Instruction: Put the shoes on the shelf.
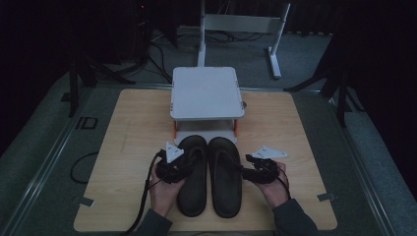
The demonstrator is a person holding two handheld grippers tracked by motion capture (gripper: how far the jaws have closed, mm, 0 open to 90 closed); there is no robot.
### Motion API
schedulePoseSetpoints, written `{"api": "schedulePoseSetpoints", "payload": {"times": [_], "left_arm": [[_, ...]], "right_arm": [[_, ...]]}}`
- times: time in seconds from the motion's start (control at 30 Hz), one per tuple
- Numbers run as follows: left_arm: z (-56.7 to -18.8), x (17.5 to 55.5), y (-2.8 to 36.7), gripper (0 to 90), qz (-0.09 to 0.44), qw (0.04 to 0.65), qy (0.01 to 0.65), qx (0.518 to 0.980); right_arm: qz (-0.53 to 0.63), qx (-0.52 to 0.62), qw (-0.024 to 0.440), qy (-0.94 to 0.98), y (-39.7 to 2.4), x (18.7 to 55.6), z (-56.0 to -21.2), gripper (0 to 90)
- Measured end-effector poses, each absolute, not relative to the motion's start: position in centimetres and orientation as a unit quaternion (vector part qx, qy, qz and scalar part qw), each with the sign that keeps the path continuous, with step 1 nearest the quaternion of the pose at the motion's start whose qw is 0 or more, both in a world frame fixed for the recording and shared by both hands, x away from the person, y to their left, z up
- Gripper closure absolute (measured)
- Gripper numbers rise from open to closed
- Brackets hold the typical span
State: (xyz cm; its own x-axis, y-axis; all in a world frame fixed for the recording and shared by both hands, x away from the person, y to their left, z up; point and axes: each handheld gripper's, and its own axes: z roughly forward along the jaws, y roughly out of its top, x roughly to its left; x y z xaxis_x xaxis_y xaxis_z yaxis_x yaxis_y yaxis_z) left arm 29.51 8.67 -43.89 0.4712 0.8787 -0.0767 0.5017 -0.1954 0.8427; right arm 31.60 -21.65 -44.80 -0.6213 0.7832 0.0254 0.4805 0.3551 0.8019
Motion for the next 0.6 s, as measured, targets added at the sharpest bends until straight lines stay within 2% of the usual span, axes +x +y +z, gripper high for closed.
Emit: {"api": "schedulePoseSetpoints", "payload": {"times": [0.47, 0.6], "left_arm": [[-45.2, 28.0, 6.4, 49.3, 0.173, 0.434, 0.444, 0.764], [-45.8, 28.2, 5.3, 51.9, 0.162, 0.425, 0.44, 0.774]], "right_arm": [[0.367, 0.411, 0.168, 0.817, -23.1, 30.6, -47.7, 44.1], [0.363, 0.411, 0.164, 0.82, -23.3, 30.2, -48.0, 44.2]]}}
